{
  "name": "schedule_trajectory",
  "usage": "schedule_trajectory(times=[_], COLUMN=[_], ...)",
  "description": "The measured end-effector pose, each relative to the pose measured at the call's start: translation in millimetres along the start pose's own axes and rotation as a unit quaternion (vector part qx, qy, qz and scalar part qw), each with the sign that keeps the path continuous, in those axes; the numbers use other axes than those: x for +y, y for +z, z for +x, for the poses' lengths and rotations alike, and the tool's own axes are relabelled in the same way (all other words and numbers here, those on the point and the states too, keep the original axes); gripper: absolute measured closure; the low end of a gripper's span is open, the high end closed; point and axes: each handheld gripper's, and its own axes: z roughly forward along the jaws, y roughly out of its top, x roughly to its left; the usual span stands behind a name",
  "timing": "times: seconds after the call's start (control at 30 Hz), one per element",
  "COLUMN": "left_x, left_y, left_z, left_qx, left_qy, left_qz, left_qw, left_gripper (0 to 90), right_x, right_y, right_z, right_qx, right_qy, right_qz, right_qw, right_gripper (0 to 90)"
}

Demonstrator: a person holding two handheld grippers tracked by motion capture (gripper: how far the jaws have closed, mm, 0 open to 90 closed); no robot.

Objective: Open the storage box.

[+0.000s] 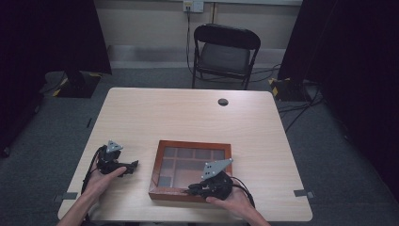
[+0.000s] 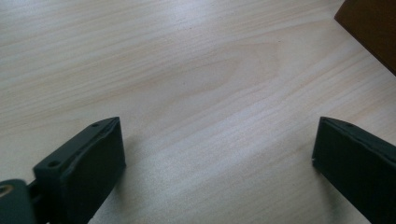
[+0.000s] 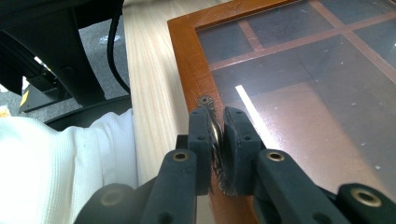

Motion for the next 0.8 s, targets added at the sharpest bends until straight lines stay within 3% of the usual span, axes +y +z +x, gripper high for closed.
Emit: schedule_trajectory(times=[0.1,0.13,0.27,0.43,0.6,0.67,0.8], left_x=[0.3,0.7,1.9,5.8,9.0,10.4,11.9], left_y=[-1.8,-3.3,-5.7,-11.3,-17.3,-20.1,-22.9], left_z=[-0.1,0.0,-2.7,-8.7,-16.7,-22.1,-29.0], left_qx=[-0.002,-0.002,-0.021,-0.039,-0.072,-0.092,-0.112], left_qy=[0.002,0.006,0.011,0.027,0.045,0.055,0.069], left_qz=[-0.004,-0.004,-0.003,-0.033,-0.062,-0.074,-0.085], left_qw=[1.0000,1.0000,0.9997,0.9983,0.9944,0.9915,0.9876], left_gripper=[10.0,16.4,16.4,16.3,16.0,16.0,16.0], right_x=[0.2,0.9,3.7,9.5,13.9,15.1,18.9], right_y=[-1.3,-2.0,-4.6,-10.4,-15.1,-15.9,-18.1], right_z=[0.6,0.4,0.5,-0.8,-2.7,-3.1,-3.1], right_qx=[-0.001,0.000,0.003,0.009,0.014,0.014,0.013], right_qy=[-0.001,-0.002,-0.002,0.000,0.004,0.004,0.003], right_qz=[0.004,0.007,0.003,-0.009,-0.010,-0.009,-0.009], right_qw=[1.0000,1.0000,1.0000,0.9999,0.9999,0.9999,0.9999], right_gripper=[82.0,82.1,82.3,82.4,82.4,82.4,82.4])
